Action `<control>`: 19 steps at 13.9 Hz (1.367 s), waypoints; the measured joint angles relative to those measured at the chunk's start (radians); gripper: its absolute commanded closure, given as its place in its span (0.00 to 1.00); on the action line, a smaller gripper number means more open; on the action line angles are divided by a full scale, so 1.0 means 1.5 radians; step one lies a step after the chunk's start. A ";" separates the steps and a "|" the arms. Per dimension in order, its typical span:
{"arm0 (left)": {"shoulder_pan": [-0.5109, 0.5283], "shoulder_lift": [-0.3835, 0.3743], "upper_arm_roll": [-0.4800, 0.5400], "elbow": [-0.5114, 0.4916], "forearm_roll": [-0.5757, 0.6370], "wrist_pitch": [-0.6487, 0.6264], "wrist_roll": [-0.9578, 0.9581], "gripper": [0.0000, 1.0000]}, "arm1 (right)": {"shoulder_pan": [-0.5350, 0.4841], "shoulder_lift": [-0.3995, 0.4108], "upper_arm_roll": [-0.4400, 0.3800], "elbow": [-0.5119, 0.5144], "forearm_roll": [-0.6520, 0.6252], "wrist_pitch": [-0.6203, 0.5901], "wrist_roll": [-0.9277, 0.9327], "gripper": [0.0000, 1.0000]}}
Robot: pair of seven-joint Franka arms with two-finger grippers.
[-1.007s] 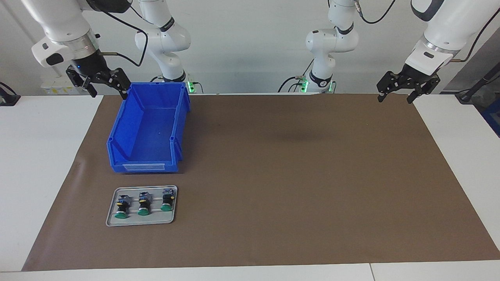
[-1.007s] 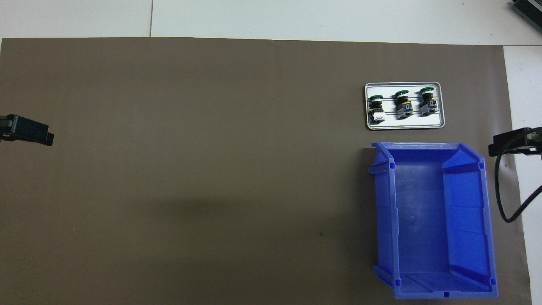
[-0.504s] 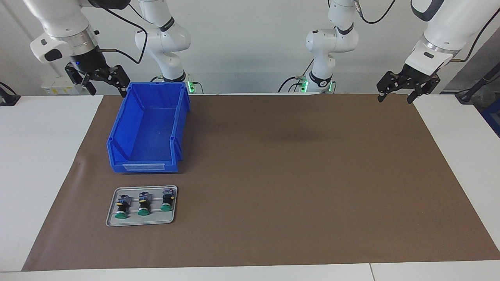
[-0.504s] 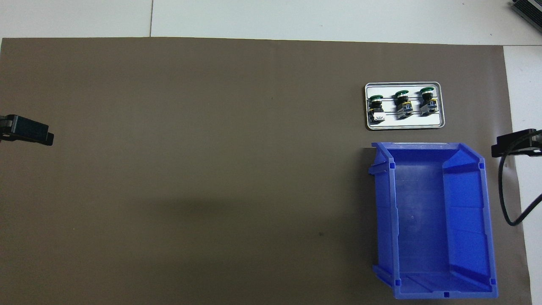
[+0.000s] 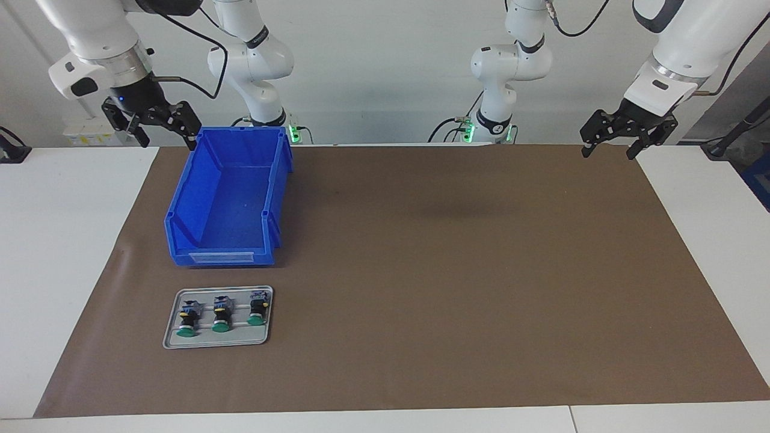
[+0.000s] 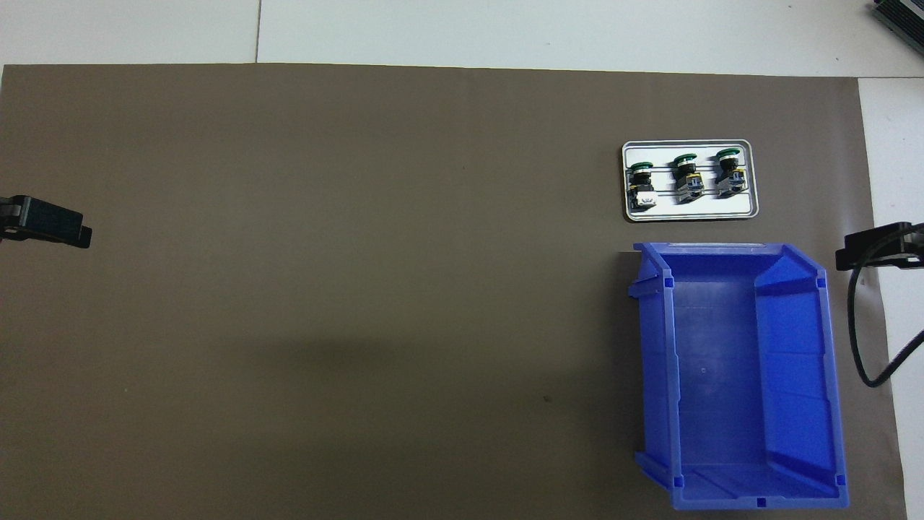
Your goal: Place and press button with both arms
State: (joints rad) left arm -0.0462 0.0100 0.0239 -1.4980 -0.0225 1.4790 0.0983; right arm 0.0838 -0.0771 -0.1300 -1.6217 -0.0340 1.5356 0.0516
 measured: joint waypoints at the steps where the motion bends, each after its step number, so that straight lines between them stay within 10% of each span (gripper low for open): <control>1: 0.000 0.000 0.000 0.000 0.000 0.000 0.000 0.00 | 0.000 0.008 0.000 0.003 0.000 0.008 0.000 0.00; 19: 0.000 0.000 0.000 0.000 0.000 0.000 0.000 0.00 | -0.006 0.432 0.016 0.066 0.076 0.456 -0.024 0.00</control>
State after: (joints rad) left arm -0.0462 0.0100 0.0239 -1.4980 -0.0225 1.4789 0.0982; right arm 0.0747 0.5706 -0.1063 -1.5225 0.0805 2.2195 0.0151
